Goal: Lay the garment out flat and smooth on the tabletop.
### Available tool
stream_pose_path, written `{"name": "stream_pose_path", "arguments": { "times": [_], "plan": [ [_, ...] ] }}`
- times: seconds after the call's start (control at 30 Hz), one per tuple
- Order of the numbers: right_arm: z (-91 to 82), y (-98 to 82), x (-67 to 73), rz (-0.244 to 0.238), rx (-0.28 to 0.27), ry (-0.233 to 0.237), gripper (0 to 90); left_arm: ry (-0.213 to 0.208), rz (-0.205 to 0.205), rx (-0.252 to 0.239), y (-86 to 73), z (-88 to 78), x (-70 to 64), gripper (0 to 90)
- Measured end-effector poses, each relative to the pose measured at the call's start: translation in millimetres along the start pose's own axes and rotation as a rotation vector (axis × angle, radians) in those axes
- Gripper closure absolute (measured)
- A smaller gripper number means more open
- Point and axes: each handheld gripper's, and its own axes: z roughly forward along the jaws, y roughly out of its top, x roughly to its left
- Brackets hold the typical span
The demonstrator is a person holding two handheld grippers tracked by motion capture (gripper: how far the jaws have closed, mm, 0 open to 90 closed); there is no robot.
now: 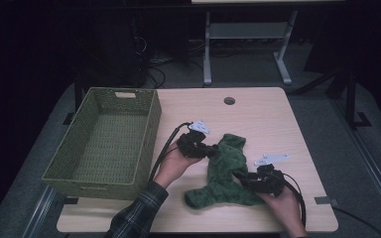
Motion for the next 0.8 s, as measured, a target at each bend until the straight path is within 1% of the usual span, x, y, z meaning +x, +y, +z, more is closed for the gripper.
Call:
{"name": "stream_pose_path", "arguments": {
  "times": [0.03, 0.07, 0.1, 0.13, 0.2, 0.23, 0.3, 0.4, 0.43, 0.5, 0.57, 0.63, 0.7, 0.73, 0.8],
  "plan": [
    [0.2, 0.4, -0.2, -0.001, 0.0, -0.013, 70.5, 0.0, 0.003, -0.002, -0.1, -0.4, -0.2, 85.8],
    [0.3, 0.7, -0.7, -0.003, 0.001, -0.02, 73.2, -0.001, 0.005, -0.001, -0.2, -1.6, -0.6, 85.8],
    [-0.4, 0.9, -1.2, 0.004, 0.0, -0.025, 78.7, -0.001, 0.007, -0.003, -0.3, -2.2, -0.9, 85.8],
    [-0.9, 0.9, -1.6, 0.003, -0.004, -0.026, 79.6, 0.0, 0.01, -0.004, -0.2, -3.5, -1.4, 85.9],
    [-3.5, 3.1, -4.0, -0.007, -0.008, -0.04, 80.7, 0.001, 0.014, -0.008, -0.3, -7.5, -2.0, 85.9],
    [-5.6, 4.4, -4.4, -0.003, -0.016, -0.042, 81.2, 0.005, 0.01, -0.015, -0.6, -9.6, -2.7, 85.9],
    [-11.8, 8.5, -7.0, -0.014, -0.033, -0.048, 81.7, 0.01, 0.008, -0.023, -1.1, -14.7, -3.3, 85.9],
    [-25.1, 17.5, -8.1, -0.019, -0.073, -0.049, 82.4, 0.024, 0.008, -0.029, -2.4, -23.1, -4.0, 85.9],
    [-28.8, 20.0, -8.0, -0.017, -0.08, -0.048, 82.5, 0.027, 0.0, -0.036, -3.5, -26.8, -4.2, 85.9],
    [-38.5, 26.9, -7.5, -0.037, -0.1, -0.059, 82.8, 0.034, 0.0, -0.036, -5.3, -32.2, -4.3, 85.9],
    [-50.4, 35.3, -4.9, -0.056, -0.122, -0.077, 83.1, 0.042, -0.009, -0.044, -8.6, -38.0, -5.2, 85.9],
    [-61.6, 43.0, -1.8, -0.08, -0.15, -0.095, 83.1, 0.052, -0.009, -0.043, -11.6, -42.6, -5.8, 85.9],
    [-71.3, 50.2, 3.1, -0.093, -0.182, -0.102, 83.2, 0.057, -0.01, -0.042, -14.6, -44.9, -5.8, 86.0],
    [-74.8, 53.5, 5.4, -0.106, -0.195, -0.101, 83.2, 0.064, -0.015, -0.037, -16.4, -44.9, -5.7, 85.9],
    [-76.5, 58.3, 9.1, -0.124, -0.196, -0.107, 83.1, 0.069, -0.025, -0.031, -20.0, -42.9, -3.7, 86.0]
  ]
}}
